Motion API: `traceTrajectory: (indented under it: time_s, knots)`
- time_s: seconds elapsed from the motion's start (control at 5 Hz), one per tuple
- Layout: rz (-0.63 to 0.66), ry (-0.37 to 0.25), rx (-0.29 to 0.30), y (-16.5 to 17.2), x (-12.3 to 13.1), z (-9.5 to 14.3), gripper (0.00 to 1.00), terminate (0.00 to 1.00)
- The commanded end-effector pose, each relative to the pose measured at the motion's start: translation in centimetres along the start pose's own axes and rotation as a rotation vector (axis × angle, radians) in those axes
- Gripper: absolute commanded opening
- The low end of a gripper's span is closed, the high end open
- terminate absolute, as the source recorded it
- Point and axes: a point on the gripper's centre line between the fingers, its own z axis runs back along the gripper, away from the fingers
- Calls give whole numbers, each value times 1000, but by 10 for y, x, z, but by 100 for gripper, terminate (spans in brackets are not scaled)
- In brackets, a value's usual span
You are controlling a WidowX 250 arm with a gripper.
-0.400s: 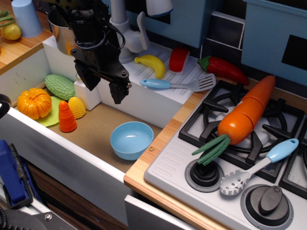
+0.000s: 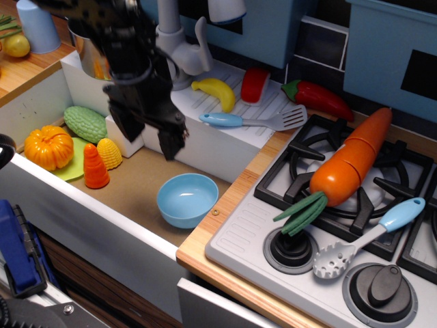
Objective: Lift bowl
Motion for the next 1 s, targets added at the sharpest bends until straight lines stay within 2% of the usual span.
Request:
traceTrajectory:
  time_s: [0.0, 0.6, 0.8]
  knots:
    - [29, -52, -6, 2, 2, -20, 100, 0]
    - [12, -63, -8, 0, -2, -61, 100, 0]
    - [27, -79, -14, -3, 7, -69, 0, 0]
